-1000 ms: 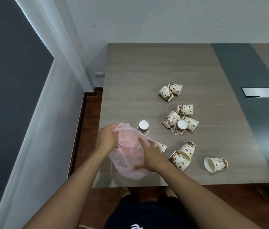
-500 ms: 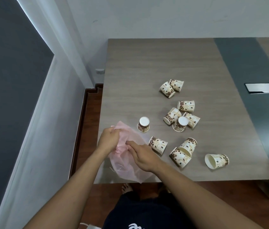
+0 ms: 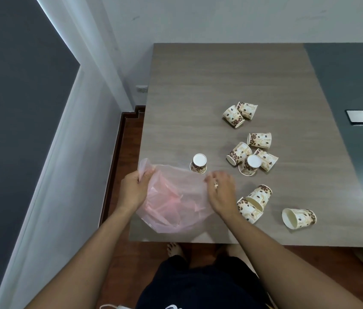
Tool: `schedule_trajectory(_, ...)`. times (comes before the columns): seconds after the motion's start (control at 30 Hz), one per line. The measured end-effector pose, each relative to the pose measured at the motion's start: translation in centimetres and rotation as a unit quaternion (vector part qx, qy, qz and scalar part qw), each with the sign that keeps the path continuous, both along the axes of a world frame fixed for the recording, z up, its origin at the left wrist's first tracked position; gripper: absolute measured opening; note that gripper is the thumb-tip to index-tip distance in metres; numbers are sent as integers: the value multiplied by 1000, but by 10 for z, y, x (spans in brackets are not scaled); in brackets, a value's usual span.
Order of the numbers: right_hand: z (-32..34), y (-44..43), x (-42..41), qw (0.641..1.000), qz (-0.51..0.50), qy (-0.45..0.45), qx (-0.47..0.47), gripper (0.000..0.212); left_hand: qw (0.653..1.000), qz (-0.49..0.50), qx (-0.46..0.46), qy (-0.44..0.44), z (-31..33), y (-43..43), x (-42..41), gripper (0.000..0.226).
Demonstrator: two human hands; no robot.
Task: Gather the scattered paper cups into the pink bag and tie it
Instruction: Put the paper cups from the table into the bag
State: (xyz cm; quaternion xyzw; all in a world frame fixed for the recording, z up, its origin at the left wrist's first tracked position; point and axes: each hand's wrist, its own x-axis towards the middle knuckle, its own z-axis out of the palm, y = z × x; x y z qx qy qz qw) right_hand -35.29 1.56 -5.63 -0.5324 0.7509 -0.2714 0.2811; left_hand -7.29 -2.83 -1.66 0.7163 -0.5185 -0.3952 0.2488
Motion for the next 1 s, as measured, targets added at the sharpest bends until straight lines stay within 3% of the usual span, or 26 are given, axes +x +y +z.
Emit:
schedule_trajectory(0.07, -4, -11, -11, 988, -139, -22, 65, 23, 1000, -9, -5, 7, 1, 5, 0, 77)
schedule_trajectory(0.1, -7, -15, -16, 975, -165, -32, 146, 39, 1000, -11, -8, 10, 1, 8, 0, 78)
schedule_trajectory(0.17, -16, -17, -24, 942, -132, 0, 307, 65, 1000, -11, -11, 10, 2, 12, 0, 78)
schedule_trajectory(0.2, -19, -16, -26, 932, -106, 23, 347, 66, 1000, -10, -7, 10, 2, 14, 0, 77)
schedule_trajectory(0.3, -29, -13, -27, 931, -69, 28, 358, 54, 1000, -2, 6, 20, 1, 15, -1, 68)
schedule_trajectory(0.47, -22, -15, -29, 930, -135, -48, 340, 48, 1000, -9, 0, 17, 5, 10, 0, 71)
schedule_trajectory(0.53, -10, -20, -35, 948, -168, -109, 246, 44, 1000, -6, 4, 14, 6, 7, -1, 68)
schedule_trajectory(0.6, 9, -22, -40, 934, -208, -258, 134, 34, 1000, -3, 9, 20, 7, 5, -3, 64)
schedule_trajectory(0.67, 25, -22, -44, 843, -166, -504, 86, 19, 999, -2, 21, 34, 7, 3, -5, 56)
schedule_trajectory(0.7, 32, -22, -42, 798, -115, -584, 93, 15, 999, -2, 32, 40, 7, 1, -6, 56)
schedule_trajectory(0.73, 36, -21, -38, 783, -58, -609, 116, 12, 998, -1, 44, 47, 6, 0, -7, 62)
schedule_trajectory(0.8, 36, -19, -20, 821, 47, -547, 158, 13, 997, 0, 56, 47, 6, -2, -9, 75)
schedule_trajectory(0.9, 24, -15, 19, 918, 128, -333, 173, 20, 997, 9, 62, 46, 10, -9, -12, 63)
schedule_trajectory(1.0, 16, -13, 51, 960, 168, -147, 167, 29, 994, 7, 87, 70, 17, -14, -10, 62)
